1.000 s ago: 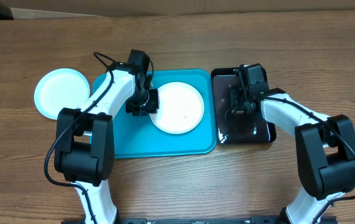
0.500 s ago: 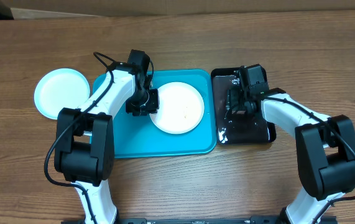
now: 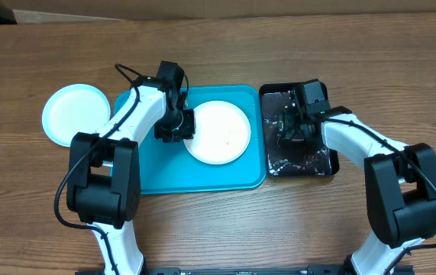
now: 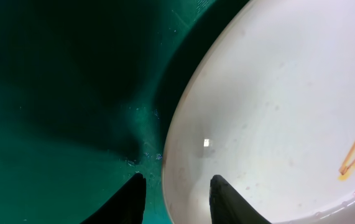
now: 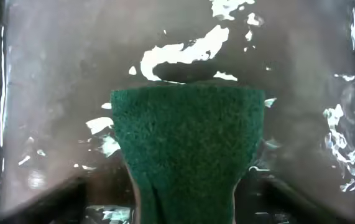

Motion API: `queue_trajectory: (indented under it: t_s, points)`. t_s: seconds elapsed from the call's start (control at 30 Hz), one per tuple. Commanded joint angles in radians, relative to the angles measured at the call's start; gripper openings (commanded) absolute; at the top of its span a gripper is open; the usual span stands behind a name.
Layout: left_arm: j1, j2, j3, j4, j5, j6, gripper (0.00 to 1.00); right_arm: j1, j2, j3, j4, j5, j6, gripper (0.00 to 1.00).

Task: Clean dirty plates on tray and stack at the side
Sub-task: 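Rub the sponge in the black tray's water with the right gripper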

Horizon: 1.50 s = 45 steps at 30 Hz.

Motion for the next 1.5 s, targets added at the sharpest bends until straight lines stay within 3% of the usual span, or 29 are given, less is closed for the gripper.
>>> queue_trajectory:
  t_s: [0.0,0.13,0.23,0.43,0.5,0.57,0.67,0.77,0.83,0.93,0.97,1.1,1.23,1.33,1.4,1.47]
  points:
    - [-0.002,0.013,-0.004,0.002,-0.013,-0.003,0.36,-0.005,0.001,0.031,0.002,-0.012,0.005,0.98]
    - [-0.002,0.013,-0.004,0.001,-0.013,-0.003,0.36,-0.004,0.001,0.056,-0.007,-0.012,0.005,0.88]
    - [-0.002,0.013,-0.004,0.002,-0.013,-0.003,0.36,-0.005,0.001,0.077,-0.04,-0.012,0.005,0.67]
    - [-0.002,0.013,-0.004,0.002,-0.013,-0.003,0.36,-0.005,0.001,0.083,-0.059,-0.012,0.005,0.43]
    - [-0.002,0.013,-0.004,0.002,-0.013,-0.003,0.36,-0.004,0.001,0.082,-0.065,-0.012,0.005,0.44]
    - [-0.002,0.013,-0.004,0.002,-0.013,-0.003,0.36,-0.004,0.001,0.082,-0.077,-0.012,0.005,0.6]
    - [-0.002,0.013,-0.004,0.002,-0.013,-0.003,0.36,-0.004,0.001,0.075,-0.083,-0.012,0.005,0.72]
    - [-0.002,0.013,-0.004,0.002,-0.013,-0.003,0.36,-0.004,0.001,0.052,-0.065,-0.011,0.005,0.72]
    - [-0.002,0.013,-0.004,0.002,-0.013,-0.003,0.36,-0.004,0.001,0.042,-0.053,-0.012,0.005,0.59]
    - [-0.002,0.013,-0.004,0.002,-0.013,-0.003,0.36,-0.005,0.001,0.045,-0.046,-0.012,0.005,0.08]
    - [-0.002,0.013,-0.004,0.005,-0.013,-0.003,0.36,-0.004,0.001,0.051,-0.048,-0.012,0.005,0.04]
    - [-0.002,0.013,-0.004,0.018,-0.013,-0.003,0.33,-0.004,-0.006,0.109,-0.114,-0.011,0.001,0.04]
    - [-0.002,0.013,-0.004,0.047,-0.013,-0.003,0.17,-0.004,-0.018,0.202,-0.234,-0.011,0.001,0.04]
    - [-0.002,0.013,-0.004,0.077,-0.018,-0.003,0.15,-0.005,-0.02,0.269,-0.32,-0.012,0.001,0.04]
    - [-0.002,0.013,-0.004,0.09,-0.021,-0.003,0.04,-0.005,-0.02,0.295,-0.361,-0.011,0.001,0.04]
    - [-0.002,0.013,-0.004,0.094,-0.02,-0.003,0.04,-0.005,-0.02,0.301,-0.381,-0.012,0.001,0.04]
